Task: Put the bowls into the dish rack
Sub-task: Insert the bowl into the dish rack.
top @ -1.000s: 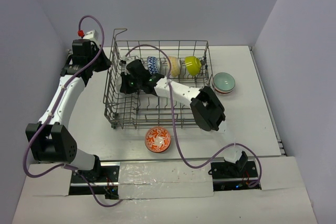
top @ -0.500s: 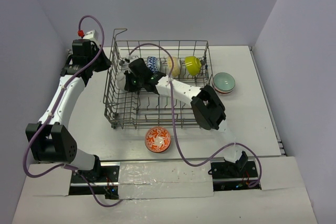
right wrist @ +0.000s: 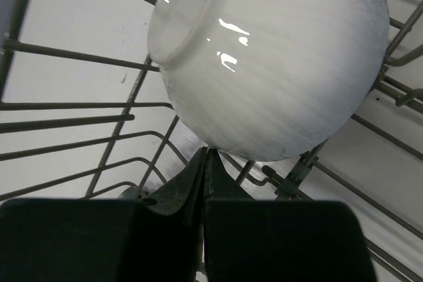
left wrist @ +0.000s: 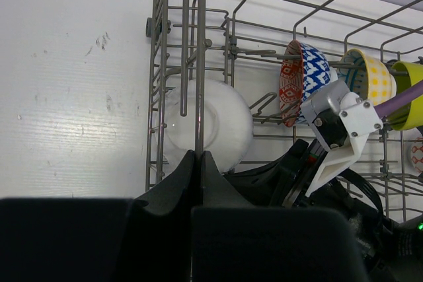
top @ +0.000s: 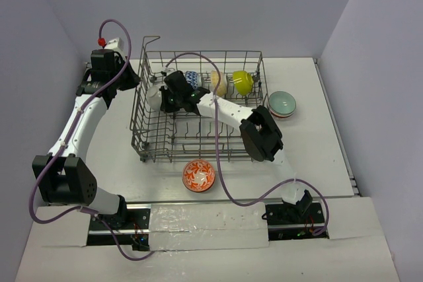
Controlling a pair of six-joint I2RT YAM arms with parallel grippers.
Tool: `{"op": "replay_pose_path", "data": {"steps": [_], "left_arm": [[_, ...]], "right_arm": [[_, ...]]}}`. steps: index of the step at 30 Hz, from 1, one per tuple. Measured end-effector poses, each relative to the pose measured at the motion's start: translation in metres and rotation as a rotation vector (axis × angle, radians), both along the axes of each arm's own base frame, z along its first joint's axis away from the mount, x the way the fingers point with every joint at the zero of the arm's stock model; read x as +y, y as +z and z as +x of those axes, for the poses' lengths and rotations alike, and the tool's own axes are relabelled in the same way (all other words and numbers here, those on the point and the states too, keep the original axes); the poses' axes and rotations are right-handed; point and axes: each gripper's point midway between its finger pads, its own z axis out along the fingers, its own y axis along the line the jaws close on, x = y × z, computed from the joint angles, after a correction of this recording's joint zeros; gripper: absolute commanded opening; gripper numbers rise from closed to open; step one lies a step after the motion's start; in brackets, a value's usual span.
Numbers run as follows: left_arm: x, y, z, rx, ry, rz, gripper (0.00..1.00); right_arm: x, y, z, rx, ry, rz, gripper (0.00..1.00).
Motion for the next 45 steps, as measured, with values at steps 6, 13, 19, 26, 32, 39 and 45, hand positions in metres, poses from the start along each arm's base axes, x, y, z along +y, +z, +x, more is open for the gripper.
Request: {"op": "replay_pose_path", "data": {"steps": [6,13,19,26,32,39,45], "left_arm": [[0.0,0.0,0.0,0.0,0.0,0.0,0.0],[0.0,0.0,0.0,0.0,-0.001,0.0,0.0],[0.0,0.0,0.0,0.0,0.0,0.0,0.0],[0.0,0.0,0.0,0.0,-0.001,0.0,0.0],[0.0,0.0,0.0,0.001,-0.001,0.0,0.0],[0.0,0.0,0.0,0.003,-0.001,0.0,0.0],[0.0,0.0,0.0,0.003,-0.002,0.0,0.0]], "right_arm": [[0.006,0.016,0.012,-0.026,-0.008,0.03,0.0],[0.003,0.02,0.03,-0.042,-0.033,0.044,0.0],[-0.005,0.004,0.037,-0.021,-0.051,0.021,0.0],[-0.011,0.002,0.042,-0.016,-0.063,0.015,0.0],[-0.013,0.003,0.045,-0.017,-0.069,0.016,0.0],[-0.015,0.005,0.05,-0.021,-0.081,0.022,0.0],[-0.015,0.002,0.055,-0.022,-0.088,0.028,0.0]]}}
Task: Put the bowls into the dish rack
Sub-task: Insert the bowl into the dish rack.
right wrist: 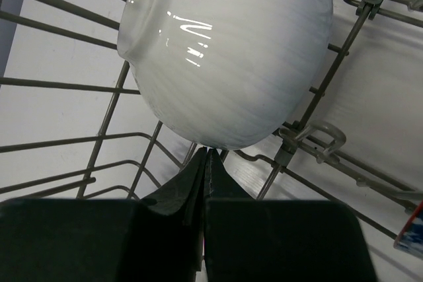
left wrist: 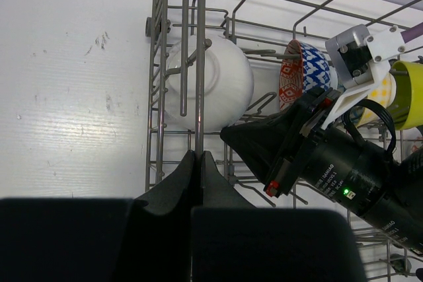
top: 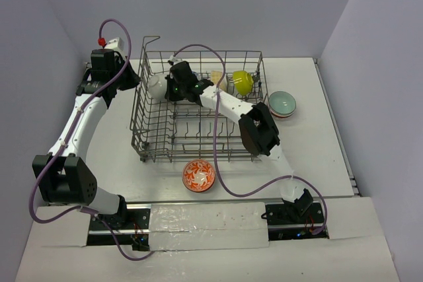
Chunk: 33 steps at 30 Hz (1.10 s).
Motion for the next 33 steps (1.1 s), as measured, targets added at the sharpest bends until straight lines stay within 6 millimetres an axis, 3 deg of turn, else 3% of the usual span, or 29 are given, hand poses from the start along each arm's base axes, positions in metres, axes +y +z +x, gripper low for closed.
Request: {"op": "replay_pose_path", "data": {"steps": [16,33], "left_arm": [[0.0,0.0,0.0,0.0,0.0,0.0,0.0],[0.0,0.0,0.0,0.0,-0.001,-0.001,0.0]], "right_arm": [[0.005,-0.003,0.004,0.002,-0.002,0.017,0.0],[-0.004,-0.001,0.016,0.002,-0.023,0.031,0.0]]}}
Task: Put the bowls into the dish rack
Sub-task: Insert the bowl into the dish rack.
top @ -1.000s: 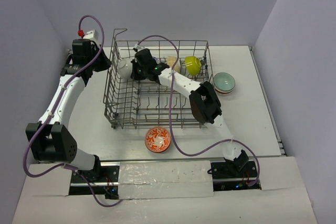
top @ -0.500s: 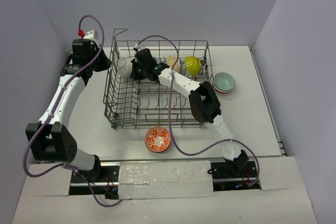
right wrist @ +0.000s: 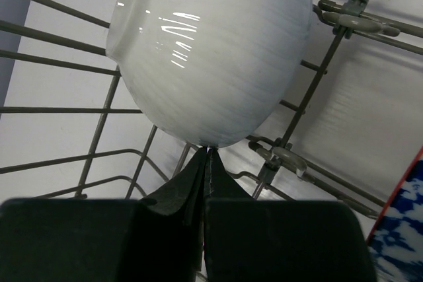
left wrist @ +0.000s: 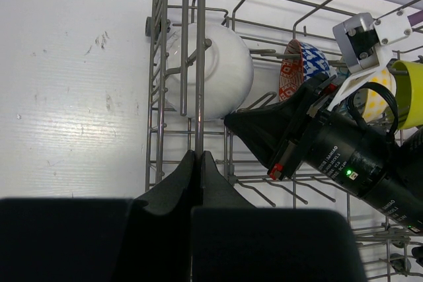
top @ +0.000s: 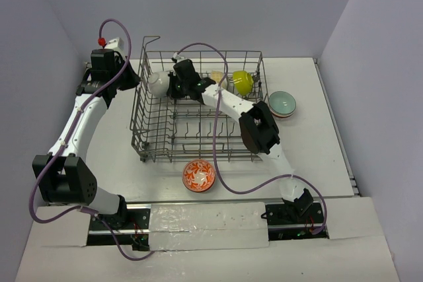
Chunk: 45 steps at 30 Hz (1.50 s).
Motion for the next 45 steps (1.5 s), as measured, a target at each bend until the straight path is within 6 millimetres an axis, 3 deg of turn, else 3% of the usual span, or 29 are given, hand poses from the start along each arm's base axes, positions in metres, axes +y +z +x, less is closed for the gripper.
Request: {"op": "replay_pose_path", "data": {"steps": [14,17,23,31,34,39,45], "left_arm": [[0.0,0.0,0.0,0.001,-0.002,-0.001,0.0],[0.0,0.0,0.0,0.001,-0.001,-0.001,0.0],[0.0,0.0,0.0,0.001,-0.002,-0.001,0.0],[0.0,0.0,0.0,0.001,-0.002,-0.002,0.0],[0.0,0.0,0.0,0.001,-0.002,-0.001,0.0],[0.0,0.0,0.0,0.001,-0.002,-0.001,0.0],[-0.001,0.001,-0.002,0.002,-0.003,-0.001,0.0]], "right_arm": [[-0.02,-0.022,-0.027,0.022,0.044,-0.035,0.0],[-0.023,-0.019,-0.032,0.022,0.055,-0.041,0.0],[-0.026,0.009,-0.037,-0.014,0.071,-0.021,0.0],[-0.029,0.079,-0.044,-0.114,0.098,0.045,0.0],[-0.035,0.097,-0.051,-0.141,0.108,0.05,0.0],[-0.049,0.113,-0.064,-0.166,0.114,0.04,0.0],[-0.066,0.116,-0.073,-0.173,0.111,0.014,0.0]]}}
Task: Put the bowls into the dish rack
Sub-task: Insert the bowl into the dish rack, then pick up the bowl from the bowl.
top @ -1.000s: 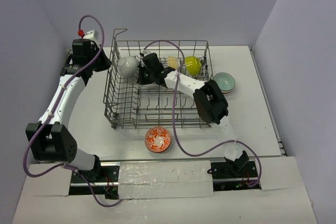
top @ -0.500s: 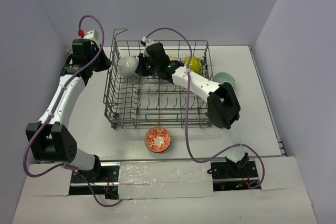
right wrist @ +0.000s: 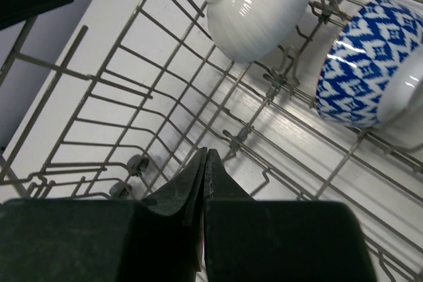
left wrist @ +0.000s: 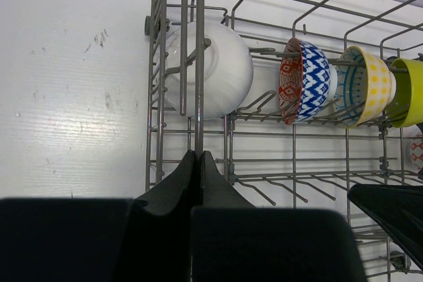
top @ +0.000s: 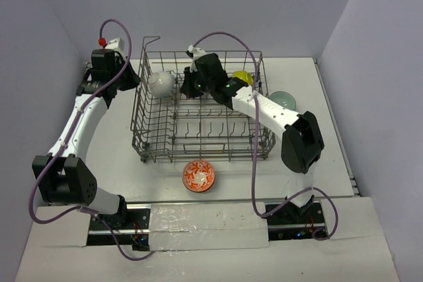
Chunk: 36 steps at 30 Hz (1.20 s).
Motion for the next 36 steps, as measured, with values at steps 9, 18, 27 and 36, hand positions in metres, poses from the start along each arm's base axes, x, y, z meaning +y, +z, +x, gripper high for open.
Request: {"op": "replay_pose_path", "data": {"steps": [9,18,27,36], "left_arm": [[-0.004,0.0,-0.004,0.008,0.002,0.02,0.0],[-0.004,-0.001,-0.006,0.013,0.012,0.035,0.0],[-0.004,-0.001,-0.006,0.019,0.025,0.05,0.0],[-0.002,-0.001,-0.006,0.017,0.036,0.071,0.12]], "right_arm": [[-0.034,0.013,-0.015,-0.025,-0.018,-0.025,0.0],[-0.058,0.024,-0.034,-0.059,-0.019,-0.035,0.0],[-0.1,0.017,-0.049,-0.075,-0.079,-0.084,0.13],[-0.15,0.026,-0.047,-0.129,-0.196,-0.122,0.28]]}}
